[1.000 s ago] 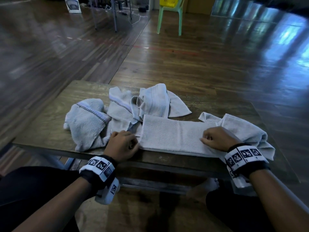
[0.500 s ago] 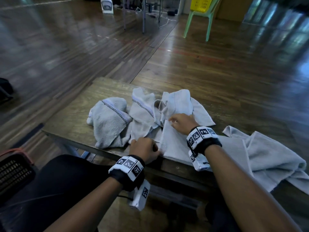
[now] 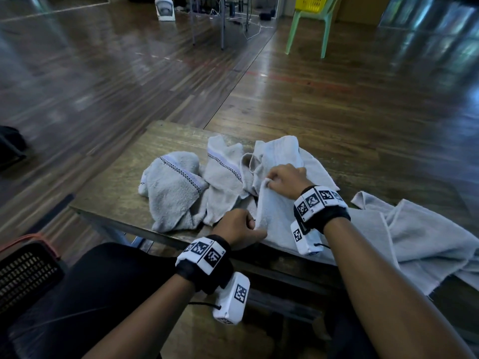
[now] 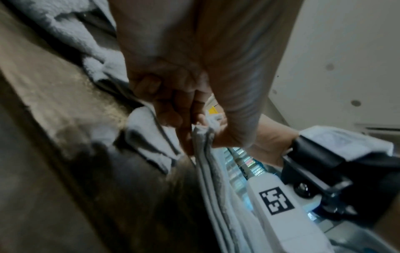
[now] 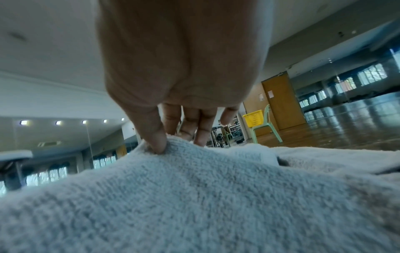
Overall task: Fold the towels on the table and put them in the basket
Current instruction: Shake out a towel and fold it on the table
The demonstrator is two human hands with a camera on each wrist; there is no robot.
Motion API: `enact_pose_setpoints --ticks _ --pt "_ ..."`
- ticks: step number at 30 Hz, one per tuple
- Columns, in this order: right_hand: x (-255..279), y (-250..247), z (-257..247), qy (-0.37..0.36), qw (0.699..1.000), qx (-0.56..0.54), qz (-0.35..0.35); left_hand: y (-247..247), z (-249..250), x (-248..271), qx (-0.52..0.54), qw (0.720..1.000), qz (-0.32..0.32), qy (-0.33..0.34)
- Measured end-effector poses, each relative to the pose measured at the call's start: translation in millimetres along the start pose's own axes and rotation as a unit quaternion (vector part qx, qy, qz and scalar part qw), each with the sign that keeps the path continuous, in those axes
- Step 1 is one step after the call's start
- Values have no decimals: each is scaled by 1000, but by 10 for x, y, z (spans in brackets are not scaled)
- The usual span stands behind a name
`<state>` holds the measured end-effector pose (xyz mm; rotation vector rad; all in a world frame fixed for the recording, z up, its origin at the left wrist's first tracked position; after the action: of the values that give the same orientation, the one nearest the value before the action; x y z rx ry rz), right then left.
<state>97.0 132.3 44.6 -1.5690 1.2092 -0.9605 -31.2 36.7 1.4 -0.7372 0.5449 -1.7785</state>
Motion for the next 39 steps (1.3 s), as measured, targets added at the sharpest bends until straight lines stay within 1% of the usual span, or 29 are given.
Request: enact_pose_setpoints --ticks 3,6,7,9,12,14,16,17,19,21,22,24,26,29,33,36,39 --pt "39 -238 21 -2 992 -111 56 -278 108 59 26 996 78 26" --pt "59 -487 86 -13 966 -221 129 -631 214 170 15 982 182 57" --pt "78 -564 114 -11 956 -255 144 -742 264 219 13 974 215 73" --pt "131 -673 129 -9 934 -327 143 -892 374 316 23 958 263 115" --pt "225 -754 149 -14 897 -425 119 -914 525 415 39 940 290 178" --pt "293 -768 189 -15 883 -457 104 -820 623 452 41 932 288 217" --pt "369 -735 260 0 883 -464 75 -650 718 469 35 927 274 255" --pt "421 -711 285 14 887 -458 54 -548 751 469 27 926 267 265" --pt "475 -607 403 52 902 -427 19 -342 794 449 6 930 258 261" --pt "501 -473 615 105 919 -380 2 -135 844 432 -13 936 248 251" --pt "506 -400 725 128 919 -374 -4 -31 875 421 -27 937 241 250" --pt "547 -296 883 158 904 -396 -13 176 937 386 -70 941 220 247" --pt "583 -276 1020 168 910 -379 -11 352 981 347 -109 942 199 247" --pt "665 -275 1174 168 917 -361 -17 558 1072 314 -134 942 172 256" --pt "747 -253 1413 181 940 -290 -3 791 1153 245 -169 935 145 278" --pt "775 -205 1539 187 944 -274 4 968 1158 184 -225 923 128 284" --pt "774 -122 1596 185 948 -259 -13 1066 1161 172 -250 914 133 291"
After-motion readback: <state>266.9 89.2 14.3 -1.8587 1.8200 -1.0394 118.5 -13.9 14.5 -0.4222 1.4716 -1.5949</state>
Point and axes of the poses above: each hand's wrist, its own x-axis away from the middle knuckle, its own y-axis out of the palm, z = x × y, the point moved 8 cm from there along -x, towards the middle knuckle
